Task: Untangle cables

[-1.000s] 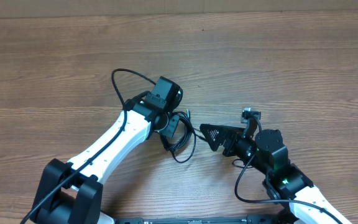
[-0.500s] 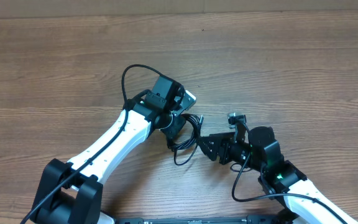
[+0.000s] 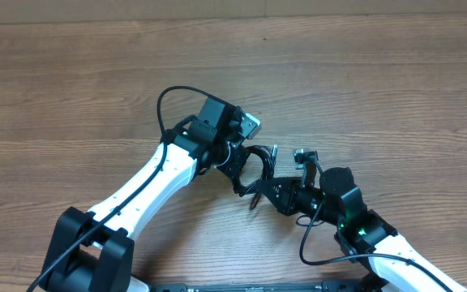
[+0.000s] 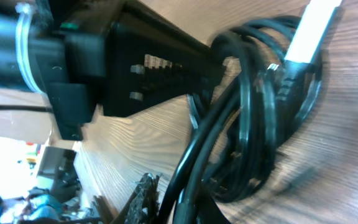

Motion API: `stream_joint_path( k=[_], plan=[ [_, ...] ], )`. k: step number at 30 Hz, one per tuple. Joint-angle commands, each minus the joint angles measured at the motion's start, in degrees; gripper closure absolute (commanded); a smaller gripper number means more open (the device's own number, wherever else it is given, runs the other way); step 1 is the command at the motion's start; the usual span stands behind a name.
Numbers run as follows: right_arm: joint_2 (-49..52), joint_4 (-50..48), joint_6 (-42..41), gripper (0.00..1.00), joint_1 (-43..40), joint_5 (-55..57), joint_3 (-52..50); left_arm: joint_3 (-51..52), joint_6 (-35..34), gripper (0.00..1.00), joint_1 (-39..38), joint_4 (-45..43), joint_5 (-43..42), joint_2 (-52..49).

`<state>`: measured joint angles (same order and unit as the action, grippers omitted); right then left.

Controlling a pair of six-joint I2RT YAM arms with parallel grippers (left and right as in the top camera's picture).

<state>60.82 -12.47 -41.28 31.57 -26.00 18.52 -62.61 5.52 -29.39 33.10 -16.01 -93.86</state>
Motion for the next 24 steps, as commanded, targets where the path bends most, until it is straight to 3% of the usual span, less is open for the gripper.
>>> stream_joint_path(
  k=[1,6,9,15,19,24],
  plan=[
    [0.0,-4.1,-4.6,0.96,0.3,-4.9,0.6,-1.3,-10.7,0.96,0.1,-1.5,-1.4,1.4],
    [0.0,-5.2,-7.2,0.96,0.3,-3.4,0.6,-1.3,-25.0,0.96,0.1,-2.2,-1.4,1.4],
    [0.0,-4.8,-10.5,0.96,0.3,-0.5,0.6,-1.3,-27.8,0.96,0.1,-2.0,-2.6,1.4],
    [1.4,-3.5,-17.9,0.96,0.3,7.2,0.6,-1.3,-27.1,0.96,0.1,-2.6,-7.6,1.4],
    [5.4,-3.8,-18.9,0.96,0.3,10.7,0.6,-1.3,-20.2,0.96,-0.9,-5.2,-17.3,1.4],
    [7.7,-3.9,-19.2,0.96,0.2,15.5,0.6,-1.3,-13.1,0.96,-4.3,-4.2,-18.1,1.4]
  ],
)
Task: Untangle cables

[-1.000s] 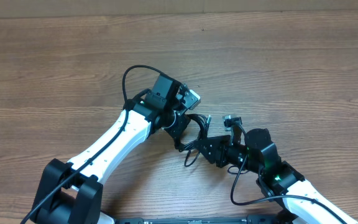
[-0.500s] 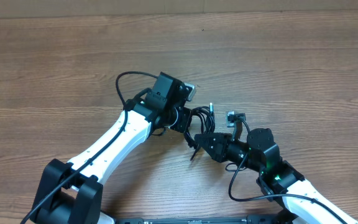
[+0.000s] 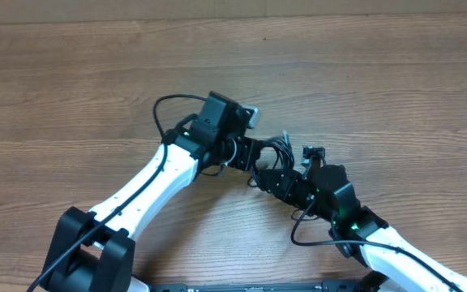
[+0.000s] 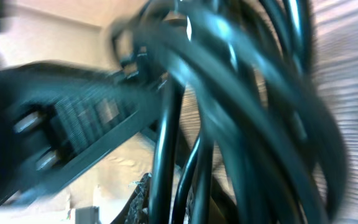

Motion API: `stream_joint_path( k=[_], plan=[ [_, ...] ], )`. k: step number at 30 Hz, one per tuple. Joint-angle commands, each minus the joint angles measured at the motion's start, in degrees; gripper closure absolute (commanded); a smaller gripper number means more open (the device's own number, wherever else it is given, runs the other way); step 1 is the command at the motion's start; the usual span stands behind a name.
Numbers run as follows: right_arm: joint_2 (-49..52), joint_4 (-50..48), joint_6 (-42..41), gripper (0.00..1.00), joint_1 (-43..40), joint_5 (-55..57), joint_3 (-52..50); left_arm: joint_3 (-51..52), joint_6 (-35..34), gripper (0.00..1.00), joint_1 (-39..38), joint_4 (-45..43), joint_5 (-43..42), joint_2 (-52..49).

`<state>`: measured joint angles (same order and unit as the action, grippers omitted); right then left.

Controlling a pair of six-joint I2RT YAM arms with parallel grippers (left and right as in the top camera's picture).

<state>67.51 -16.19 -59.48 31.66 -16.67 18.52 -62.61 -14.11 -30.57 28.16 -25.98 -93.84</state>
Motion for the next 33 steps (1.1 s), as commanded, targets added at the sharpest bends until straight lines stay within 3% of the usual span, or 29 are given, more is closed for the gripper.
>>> stream_joint_path(
  k=[1,7,14,18,22,23,28,29,32,33],
  plan=[
    [1.0,-0.1,-2.1,0.96,0.1,7.9,0.6,-1.3,7.3,0.96,-3.7,1.2,-8.1,1.3],
    [1.0,6.2,-8.9,0.96,0.1,18.6,0.6,-1.3,9.4,0.96,-4.0,2.0,-11.3,1.3],
    [1.0,6.5,-9.3,0.96,0.1,21.8,0.6,-1.3,14.4,0.96,-4.0,0.6,-29.0,1.3],
    [1.0,6.5,-9.3,0.96,0.1,22.6,0.6,-1.3,15.9,0.96,-4.0,0.4,-34.8,1.3],
    [1.0,5.2,-9.3,0.94,0.1,25.0,0.6,-1.3,26.2,0.96,-4.0,0.4,-53.7,1.3],
    [1.0,4.6,-9.3,0.91,0.1,25.0,0.6,-1.3,26.6,0.96,-4.0,0.3,-54.5,1.3],
    [1.0,5.4,-9.1,0.76,0.1,22.9,0.6,-1.3,25.1,0.96,-2.8,0.2,-44.9,1.3],
    [1.0,5.6,-9.1,0.70,0.1,22.2,0.6,-1.3,24.5,0.96,-2.3,0.2,-43.0,1.3],
    [0.9,5.8,-9.1,0.37,0.1,18.3,0.6,-1.3,16.3,0.96,0.7,0.2,-26.4,1.3],
    [0.7,5.8,-9.1,0.34,0.1,17.1,0.6,-1.3,14.1,0.96,1.3,0.2,-22.4,1.3]
  ],
)
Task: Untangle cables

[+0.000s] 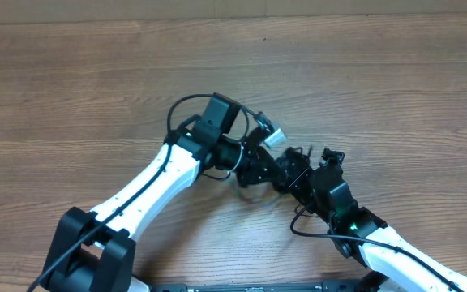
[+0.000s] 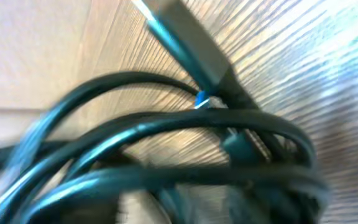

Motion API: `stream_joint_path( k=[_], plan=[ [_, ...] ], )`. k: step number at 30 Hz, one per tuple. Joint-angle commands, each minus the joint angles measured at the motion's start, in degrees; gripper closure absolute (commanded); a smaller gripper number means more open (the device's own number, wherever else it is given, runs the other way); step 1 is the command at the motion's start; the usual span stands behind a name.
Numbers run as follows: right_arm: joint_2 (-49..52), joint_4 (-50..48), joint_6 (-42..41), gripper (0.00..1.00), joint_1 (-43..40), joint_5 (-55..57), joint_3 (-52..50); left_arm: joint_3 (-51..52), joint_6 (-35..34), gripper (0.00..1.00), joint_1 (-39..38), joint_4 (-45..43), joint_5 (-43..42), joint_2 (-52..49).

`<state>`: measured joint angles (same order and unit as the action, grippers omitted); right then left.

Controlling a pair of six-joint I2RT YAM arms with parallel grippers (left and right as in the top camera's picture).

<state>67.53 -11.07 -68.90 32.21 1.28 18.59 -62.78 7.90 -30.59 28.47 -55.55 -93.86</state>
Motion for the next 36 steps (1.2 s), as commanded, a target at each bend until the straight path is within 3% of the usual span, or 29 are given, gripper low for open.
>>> stream_joint_path(
  k=[1,4,6,13,16,18,29,32,35,36],
  plan=[
    [0.6,0.7,0.3,0.27,-0.4,-2.3,0.5,-1.1,-11.6,0.96,2.2,-0.1,13.3,1.4],
    [-0.3,0.7,0.3,0.08,-0.4,-7.1,0.5,-1.1,-19.8,0.96,4.6,-0.2,27.9,1.4],
    [-1.0,0.7,0.3,0.00,-0.4,-8.9,0.5,-1.1,-20.4,0.96,5.1,-0.2,28.8,1.4],
    [-6.3,1.0,0.5,0.00,-0.4,-10.1,0.5,-1.1,-20.4,0.94,5.0,0.7,28.8,1.4],
    [-6.6,1.5,3.4,0.00,-0.4,-9.2,0.5,-1.1,-20.4,0.72,5.0,1.1,29.0,1.4],
    [-6.6,2.9,3.4,0.00,-0.4,-8.9,0.5,-1.1,-20.4,0.66,5.0,1.3,29.7,1.4],
    [-6.6,10.8,3.4,0.00,-0.4,-7.2,0.5,-1.1,-20.4,0.58,5.1,1.5,34.2,1.4],
    [-6.6,11.5,3.4,0.00,-0.4,-6.9,0.5,-1.1,-20.6,0.58,5.2,1.6,39.2,1.4],
    [-6.5,11.7,3.4,0.00,-0.4,-6.9,0.5,-1.1,-28.4,0.55,5.7,3.2,48.2,1.4],
    [-6.5,11.7,3.4,0.00,-0.4,-6.9,0.5,-1.1,-32.0,0.49,6.1,4.4,50.6,1.4]
  ],
)
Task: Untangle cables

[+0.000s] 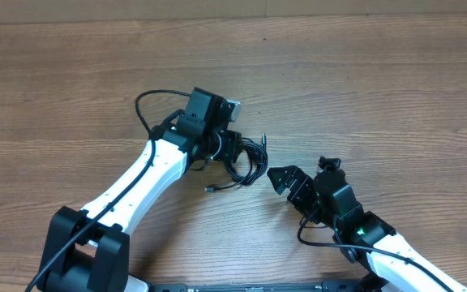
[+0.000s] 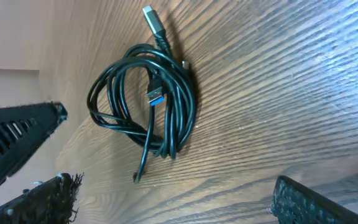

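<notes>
A black cable point(image 1: 250, 165) lies coiled on the wooden table point(image 1: 379, 89). In the right wrist view the coil point(image 2: 185, 106) lies flat, with a silver plug point(image 2: 152, 17) at the top, a blue-tipped plug point(image 2: 156, 96) in its middle and a loose end at the bottom. My left gripper point(image 1: 230, 152) stands at the coil's left edge; one ridged finger point(image 2: 17, 137) shows just clear of the cable, which it does not hold. My right gripper point(image 1: 287, 182) is open to the right of the coil, apart from it, with nothing between its fingers point(image 2: 309, 202).
Bare wood surrounds the coil on all sides. The left arm point(image 1: 136, 186) runs from the near left edge toward the middle, and the right arm point(image 1: 363, 231) comes in from the near right. A thin black lead loops above the left wrist.
Both grippers were bunched tight against the cable, which was lifted between them. Now the coil lies free on the table, the right gripper is back to the right and open, the left further left.
At first the left gripper held the coil while the right gripper was against it. The two then crowded closer, the cable filling the right wrist view, and a plug swung up. Now both have let go and the coil rests on the wood between them.
</notes>
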Motion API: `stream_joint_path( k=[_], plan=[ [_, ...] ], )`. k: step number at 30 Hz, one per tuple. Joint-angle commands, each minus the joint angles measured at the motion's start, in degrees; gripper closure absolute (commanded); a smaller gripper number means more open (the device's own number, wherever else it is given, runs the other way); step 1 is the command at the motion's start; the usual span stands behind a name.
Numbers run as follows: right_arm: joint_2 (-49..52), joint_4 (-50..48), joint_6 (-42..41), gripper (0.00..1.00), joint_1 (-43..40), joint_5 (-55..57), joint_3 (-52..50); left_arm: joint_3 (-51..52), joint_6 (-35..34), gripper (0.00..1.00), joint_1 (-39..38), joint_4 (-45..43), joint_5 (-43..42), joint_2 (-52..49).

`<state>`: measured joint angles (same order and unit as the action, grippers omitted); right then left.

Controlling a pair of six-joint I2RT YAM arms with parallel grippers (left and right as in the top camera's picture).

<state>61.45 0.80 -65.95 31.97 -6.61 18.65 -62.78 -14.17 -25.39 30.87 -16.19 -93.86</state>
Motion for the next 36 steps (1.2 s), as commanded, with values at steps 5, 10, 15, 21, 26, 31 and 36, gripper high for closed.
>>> stream_joint_path(
  k=[5,10,15,21,26,31,36],
  plan=[
    [0.0,0.0,0.4,0.00,-0.2,1.2,0.5,-1.1,-23.4,0.27,3.0,6.9,15.1,1.3],
    [0.5,0.0,0.4,0.00,-0.2,1.2,0.5,-0.5,-32.8,0.18,3.3,5.8,15.1,-0.4],
    [0.5,0.0,0.4,0.00,-0.2,1.2,0.5,-0.4,-36.9,0.24,3.3,2.1,11.7,-4.3],
    [0.5,0.0,0.4,0.00,-0.2,1.4,0.5,-0.4,-42.2,0.47,3.3,0.7,6.8,-10.3],
    [0.5,0.1,0.4,0.00,-0.2,1.4,0.5,-0.4,-42.2,0.91,3.3,-2.8,5.0,-11.4],
    [0.4,-0.2,2.3,0.00,-0.2,1.3,0.5,-0.5,-38.5,0.96,3.3,-5.5,5.3,-11.4],
    [0.1,-1.3,11.9,0.00,-0.2,-2.5,2.1,-2.0,-23.8,0.96,3.3,-5.6,-2.8,-10.3]
  ],
)
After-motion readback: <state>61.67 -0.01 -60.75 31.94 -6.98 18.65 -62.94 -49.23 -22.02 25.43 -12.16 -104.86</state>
